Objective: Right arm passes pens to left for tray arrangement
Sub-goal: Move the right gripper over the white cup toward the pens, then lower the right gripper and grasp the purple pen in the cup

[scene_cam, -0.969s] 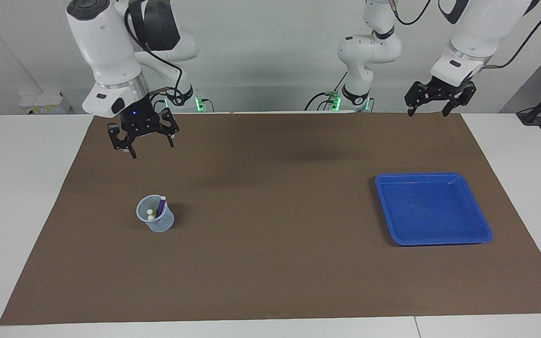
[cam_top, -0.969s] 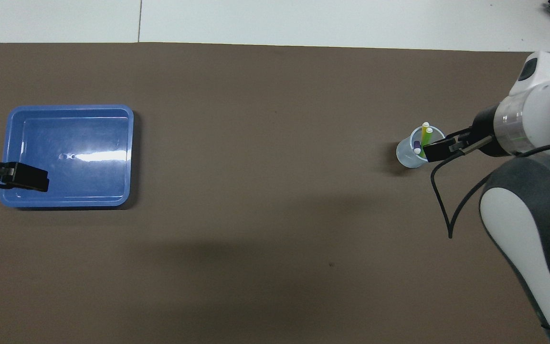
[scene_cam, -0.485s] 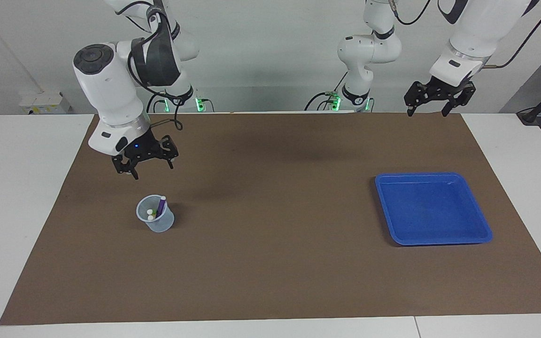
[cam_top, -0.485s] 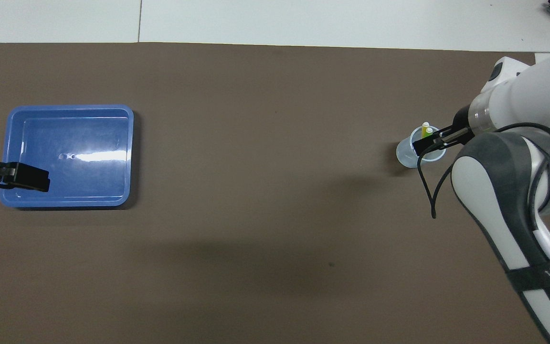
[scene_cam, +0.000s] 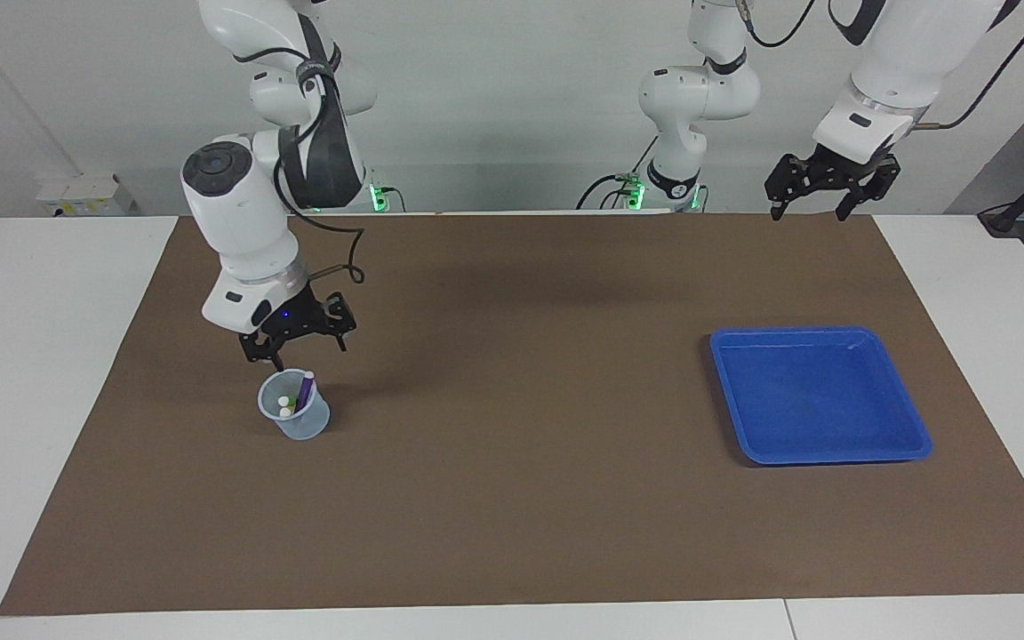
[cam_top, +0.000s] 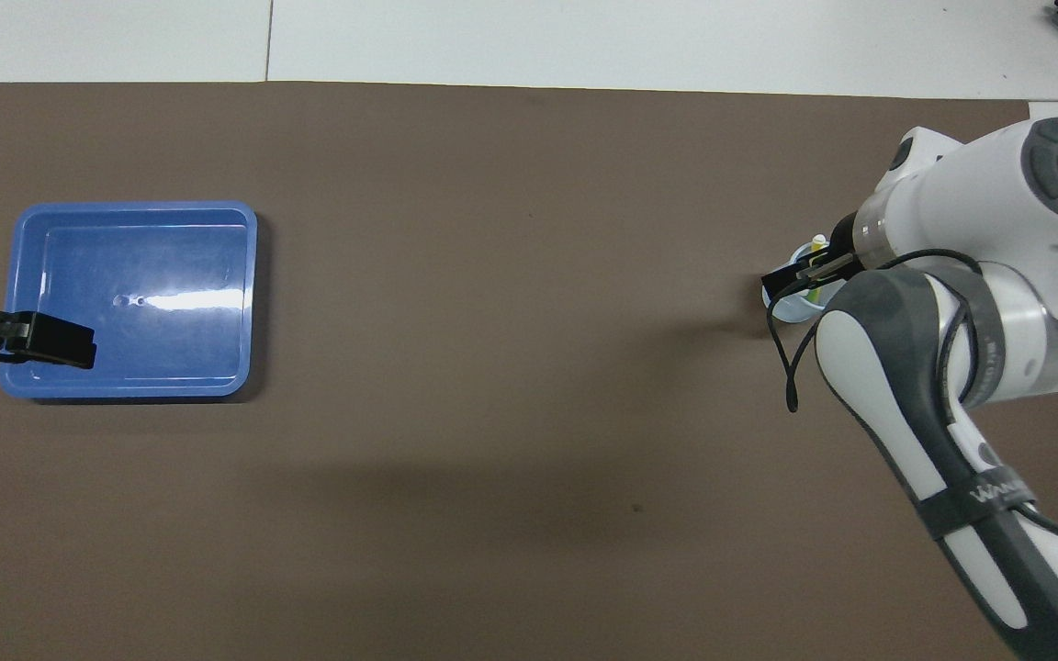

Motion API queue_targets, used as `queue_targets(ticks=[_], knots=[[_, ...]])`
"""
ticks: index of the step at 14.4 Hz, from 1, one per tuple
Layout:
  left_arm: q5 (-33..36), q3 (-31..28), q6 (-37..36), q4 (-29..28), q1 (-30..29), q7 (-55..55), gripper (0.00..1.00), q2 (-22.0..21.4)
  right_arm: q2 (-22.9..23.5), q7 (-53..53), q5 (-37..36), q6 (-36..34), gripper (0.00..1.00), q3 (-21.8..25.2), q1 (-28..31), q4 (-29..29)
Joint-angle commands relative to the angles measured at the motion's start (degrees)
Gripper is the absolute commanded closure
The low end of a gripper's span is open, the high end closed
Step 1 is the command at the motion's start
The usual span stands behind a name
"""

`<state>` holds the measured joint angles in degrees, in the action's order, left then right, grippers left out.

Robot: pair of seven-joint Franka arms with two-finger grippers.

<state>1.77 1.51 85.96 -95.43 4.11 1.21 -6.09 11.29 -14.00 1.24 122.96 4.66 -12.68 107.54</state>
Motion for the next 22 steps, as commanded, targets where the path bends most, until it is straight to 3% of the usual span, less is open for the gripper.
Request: queue_targets(ticks=[1,18,22], knots=[[-0.1,-0.02,0.52,-1.6,0.54,-0.07,0.0,-1.56,-0.74,-1.82,0.96,1.23,0.0,0.0,0.55,1.35],[-0.28,-0.02,1.49,-1.78,0.9,0.19,0.0,-1.56,-0.48,-9.82,0.69,6.85,0.22,0.09,2.92,5.22],[-0.28,-0.02,1.4,-1.78,0.9,0.19,0.0,-1.56,-0.48,-9.82,0.69,6.85,0.35,0.09,2.92,5.31]])
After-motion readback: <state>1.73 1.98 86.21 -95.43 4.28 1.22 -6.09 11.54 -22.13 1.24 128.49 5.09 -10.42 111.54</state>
